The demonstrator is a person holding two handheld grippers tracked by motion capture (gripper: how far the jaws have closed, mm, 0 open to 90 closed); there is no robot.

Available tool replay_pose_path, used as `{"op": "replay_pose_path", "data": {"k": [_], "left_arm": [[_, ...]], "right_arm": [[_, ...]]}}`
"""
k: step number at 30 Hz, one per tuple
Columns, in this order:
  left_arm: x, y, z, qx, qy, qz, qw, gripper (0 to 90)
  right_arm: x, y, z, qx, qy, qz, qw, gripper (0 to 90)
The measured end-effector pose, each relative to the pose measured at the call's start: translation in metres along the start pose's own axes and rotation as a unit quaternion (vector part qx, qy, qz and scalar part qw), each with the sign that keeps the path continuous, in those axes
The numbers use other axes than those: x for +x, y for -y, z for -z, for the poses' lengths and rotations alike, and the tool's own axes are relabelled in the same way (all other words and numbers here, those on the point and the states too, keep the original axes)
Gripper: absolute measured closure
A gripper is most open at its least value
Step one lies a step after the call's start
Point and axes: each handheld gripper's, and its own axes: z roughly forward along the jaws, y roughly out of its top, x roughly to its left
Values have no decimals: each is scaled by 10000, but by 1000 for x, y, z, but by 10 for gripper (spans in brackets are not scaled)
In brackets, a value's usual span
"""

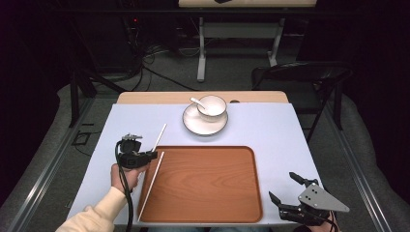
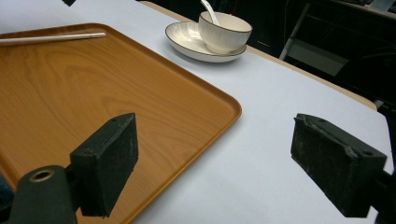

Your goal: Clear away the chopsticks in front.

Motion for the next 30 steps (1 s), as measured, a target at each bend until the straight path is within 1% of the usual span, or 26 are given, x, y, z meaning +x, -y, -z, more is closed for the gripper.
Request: {"op": "replay_pose_path", "data": {"k": [2, 3, 4, 6, 8, 9, 10, 13, 14, 16, 17, 18, 20, 22, 25, 28, 29, 30], "left_arm": [[2, 3, 0, 11, -14, 25, 10000, 844], [4, 7, 0, 4, -38, 103, 9999, 844], [6, 13, -2, 64, -70, 141, 9999, 844], [7, 18, -3, 146, -32, 262, 9995, 844], [7, 21, -4, 195, -56, 241, 9995, 844], [6, 26, -6, 286, -75, 269, 9992, 844], [6, 28, -8, 357, -68, 275, 9990, 843], [7, 31, -11, 410, -124, 339, 9985, 843], [7, 33, -13, 470, -154, 375, 9981, 843], [7, 34, -13, 504, -153, 370, 9979, 843], [6, 37, -15, 546, -186, 382, 9976, 843], [6, 39, -15, 535, -183, 379, 9977, 842], [5, 38, -15, 571, -225, 339, 9975, 842], [5, 39, -15, 578, -275, 393, 9972, 842], [5, 41, -16, 631, -337, 409, 9966, 840], [6, 42, -17, 650, -375, 446, 9962, 812], [6, 42, -18, 720, -373, 415, 9958, 812], [5, 42, -19, 702, -408, 396, 9959, 798]], "right_arm": [[0, 0, 0, 3, -4, 5, 10000, 143], [0, 0, 0, -1, -2, 0, 10000, 143], [0, 0, 0, -5, -1, -1, 10000, 143], [0, 0, 0, 2, -5, -2, 10000, 143], [0, 0, 0, 2, -9, 3, 10000, 143], [0, 0, 0, 5, -3, -5, 10000, 143], [0, 0, 0, 3, -4, -5, 10000, 143], [0, 0, 0, 7, -6, 0, 10000, 142], [0, 0, 0, 2, -2, 1, 10000, 143], [0, 0, 0, -4, 2, -3, 10000, 143], [0, 0, 0, 2, -1, -13, 10000, 143], [0, 0, 0, 4, -8, -7, 10000, 143], [0, 0, 0, 2, -12, 0, 10000, 142], [0, 0, 0, -9, 0, -6, 10000, 143], [0, 0, 0, -8, -2, 0, 10000, 143], [0, 0, 0, -6, -3, -7, 10000, 143], [0, 0, 0, -9, -1, 0, 10000, 143], [0, 0, 0, -8, 1, -10, 10000, 143]]}}
